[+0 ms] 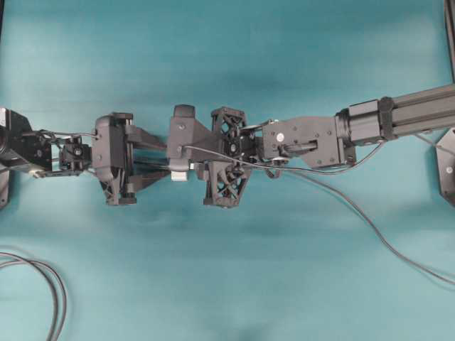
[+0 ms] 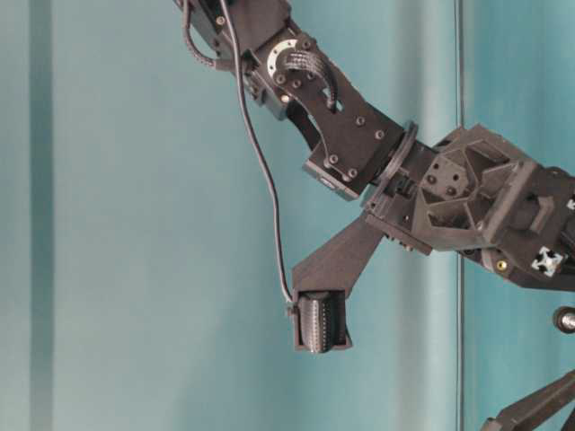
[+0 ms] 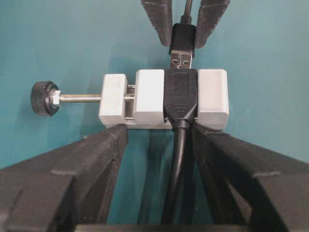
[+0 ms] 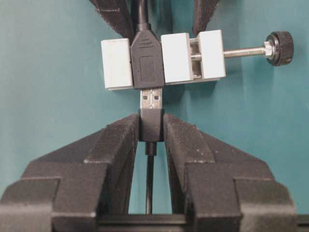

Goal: Insert the USB cable into the female connector supported by the left arm.

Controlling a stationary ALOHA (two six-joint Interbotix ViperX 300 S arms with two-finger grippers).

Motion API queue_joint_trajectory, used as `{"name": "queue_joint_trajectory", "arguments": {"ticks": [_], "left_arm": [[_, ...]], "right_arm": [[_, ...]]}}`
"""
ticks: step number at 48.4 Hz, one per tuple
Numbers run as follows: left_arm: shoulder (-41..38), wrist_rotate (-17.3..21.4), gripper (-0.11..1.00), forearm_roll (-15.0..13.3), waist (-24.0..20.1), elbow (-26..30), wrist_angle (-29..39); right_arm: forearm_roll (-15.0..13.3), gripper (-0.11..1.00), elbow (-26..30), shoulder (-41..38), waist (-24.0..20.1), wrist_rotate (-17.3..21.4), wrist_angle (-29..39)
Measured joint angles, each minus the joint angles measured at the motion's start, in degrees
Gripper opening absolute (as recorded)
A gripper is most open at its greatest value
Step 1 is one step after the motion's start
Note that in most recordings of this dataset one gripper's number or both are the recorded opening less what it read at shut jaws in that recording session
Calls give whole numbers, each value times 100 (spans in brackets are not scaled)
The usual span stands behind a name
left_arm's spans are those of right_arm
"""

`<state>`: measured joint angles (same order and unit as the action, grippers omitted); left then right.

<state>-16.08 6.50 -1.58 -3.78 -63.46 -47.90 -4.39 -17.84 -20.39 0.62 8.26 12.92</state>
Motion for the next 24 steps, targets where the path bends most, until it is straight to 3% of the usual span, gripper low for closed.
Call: {"name": "queue_joint_trajectory", "arguments": {"ticks": [24], "left_arm": [[-26, 158, 69, 0, 0, -26, -202]], "right_arm": [[0, 21, 35, 0, -97, 18, -9]]}}
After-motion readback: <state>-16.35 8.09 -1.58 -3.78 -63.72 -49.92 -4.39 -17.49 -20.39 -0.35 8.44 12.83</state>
